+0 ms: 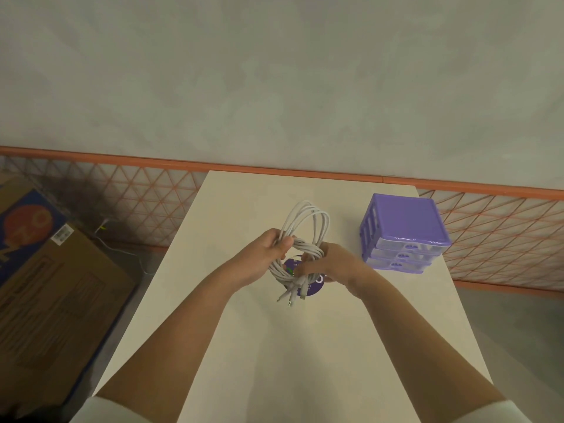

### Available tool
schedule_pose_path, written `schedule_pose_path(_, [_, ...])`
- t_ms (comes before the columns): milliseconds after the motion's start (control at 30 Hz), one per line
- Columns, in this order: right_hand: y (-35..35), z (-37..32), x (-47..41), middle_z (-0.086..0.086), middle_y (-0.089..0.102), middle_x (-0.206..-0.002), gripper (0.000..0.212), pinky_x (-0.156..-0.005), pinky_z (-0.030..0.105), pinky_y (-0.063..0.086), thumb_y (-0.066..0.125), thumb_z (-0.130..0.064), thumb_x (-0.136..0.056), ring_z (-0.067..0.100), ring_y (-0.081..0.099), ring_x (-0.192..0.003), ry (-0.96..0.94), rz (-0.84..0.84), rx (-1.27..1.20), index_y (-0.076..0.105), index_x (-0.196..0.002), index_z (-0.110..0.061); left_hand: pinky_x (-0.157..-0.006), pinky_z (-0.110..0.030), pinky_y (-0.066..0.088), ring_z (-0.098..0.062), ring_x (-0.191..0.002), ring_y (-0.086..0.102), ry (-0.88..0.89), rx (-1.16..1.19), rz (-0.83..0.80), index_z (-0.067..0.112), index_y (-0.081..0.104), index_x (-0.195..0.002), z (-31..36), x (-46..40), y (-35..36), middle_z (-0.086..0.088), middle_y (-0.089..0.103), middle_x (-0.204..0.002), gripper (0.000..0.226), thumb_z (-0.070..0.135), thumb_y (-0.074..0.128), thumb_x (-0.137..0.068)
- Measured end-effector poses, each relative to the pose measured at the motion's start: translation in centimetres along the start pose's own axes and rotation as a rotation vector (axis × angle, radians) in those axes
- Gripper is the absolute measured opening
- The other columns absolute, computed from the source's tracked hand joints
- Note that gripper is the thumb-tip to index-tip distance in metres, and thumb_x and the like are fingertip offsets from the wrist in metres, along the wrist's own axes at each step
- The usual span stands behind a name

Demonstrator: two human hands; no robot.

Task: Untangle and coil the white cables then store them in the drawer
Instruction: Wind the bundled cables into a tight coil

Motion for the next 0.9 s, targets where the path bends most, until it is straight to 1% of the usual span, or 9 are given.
schedule_pose_path(67, [-0.3,-0.6,0.3,-0.004,0.063,-0.094,0.052,-0.051,0.018,0.042,0.085,-0.037,-0.066,0.016,0.061,-0.084,-0.005,0.162,0.069,0.057,-0.107,-0.019,-0.087,-0.025,0.049,-0.015,-0.092,0.062,0.035,0.002,0.062,0.018,0.055,-0.121,0.2,-0.2,-0.5,0.001,0.059,-0.099,0.034,0.042,0.048,-0.098])
schedule_pose_path(167, [0.4,-0.1,1.0,0.005,0.055,-0.122,0.081,-0.050,0.024,0.040,0.078,-0.053,-0.070,0.023,0.060,-0.099,0.149,0.306,-0.027,0.041,-0.131,-0.014,-0.067,-0.008,0.046,-0.003,-0.079,0.062,0.083,0.088,0.170,0.015,0.056,-0.119,0.6,-0.2,-1.4,0.004,0.061,-0.093,0.029,0.035,0.053,-0.097])
schedule_pose_path(267, [3.3,0.4,1.8,0.007,0.068,-0.112,0.061,-0.078,0.041,0.051,0.054,-0.062,-0.087,0.024,0.067,-0.095,0.329,0.093,-0.075,0.059,-0.119,-0.010,-0.063,-0.006,0.043,0.005,-0.066,0.059,0.106,0.106,0.202,0.015,0.054,-0.119,0.6,-0.2,-1.4,0.006,0.061,-0.083,0.031,0.036,0.053,-0.096])
schedule_pose_path(333, [4.8,0.3,2.0,0.002,0.075,-0.095,0.053,-0.094,0.057,0.047,0.043,-0.057,-0.094,0.020,0.071,-0.088,0.355,-0.029,-0.145,0.069,-0.107,-0.012,-0.065,-0.008,0.044,0.002,-0.070,0.060,0.100,0.086,0.219,0.017,0.052,-0.120,0.3,-0.2,-1.1,0.006,0.060,-0.087,0.030,0.036,0.052,-0.097])
schedule_pose_path(400, [5.4,0.3,1.8,0.000,0.076,-0.087,0.050,-0.092,0.062,0.048,0.040,-0.051,-0.097,0.019,0.073,-0.084,0.347,-0.084,-0.230,0.071,-0.105,-0.012,-0.072,-0.016,0.048,-0.008,-0.080,0.063,0.089,0.080,0.252,0.020,0.051,-0.120,-0.2,-0.1,-1.0,0.004,0.061,-0.095,0.029,0.038,0.052,-0.097])
schedule_pose_path(533, [5.7,0.1,1.8,0.005,0.074,-0.090,0.038,-0.085,0.066,0.049,0.045,-0.042,-0.099,0.022,0.072,-0.086,0.354,-0.205,-0.356,0.070,-0.101,-0.013,-0.078,-0.029,0.050,-0.023,-0.089,0.066,0.063,0.122,0.290,0.022,0.051,-0.117,-1.1,0.0,-1.2,0.004,0.059,-0.097,0.025,0.038,0.051,-0.098])
schedule_pose_path(667, [5.4,-0.1,1.7,0.003,0.073,-0.083,0.037,-0.085,0.061,0.052,0.045,-0.043,-0.099,0.020,0.073,-0.084,0.325,-0.212,-0.230,0.068,-0.090,-0.015,-0.071,-0.026,0.049,-0.019,-0.082,0.064,0.064,0.129,0.323,0.022,0.050,-0.116,-1.6,-0.1,-1.2,0.004,0.057,-0.095,0.023,0.036,0.050,-0.098])
schedule_pose_path(767, [5.2,-0.9,1.6,-0.002,0.071,-0.073,0.039,-0.086,0.045,0.054,0.041,-0.042,-0.100,0.015,0.072,-0.078,0.238,-0.123,-0.081,0.066,-0.082,-0.017,-0.067,-0.023,0.048,-0.016,-0.077,0.062,0.055,0.130,0.362,0.019,0.049,-0.117,-2.0,-0.3,-1.2,0.003,0.056,-0.093,0.024,0.034,0.049,-0.099])
schedule_pose_path(900, [5.8,-2.3,1.7,-0.001,0.066,-0.067,0.040,-0.069,0.027,0.048,0.039,-0.031,-0.102,0.012,0.062,-0.063,0.046,-0.053,-0.060,0.061,-0.072,-0.015,-0.064,-0.018,0.045,-0.015,-0.075,0.059,0.061,0.140,0.451,0.016,0.047,-0.116,-2.1,-0.5,-2.7,-0.002,0.056,-0.087,0.024,0.033,0.047,-0.100])
Point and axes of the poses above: each hand's wrist, its own x-axis away from the middle knuckle, its own y-axis out of the palm, z = x × y, the point moved 6 cm from there along -x, towards the middle knuckle
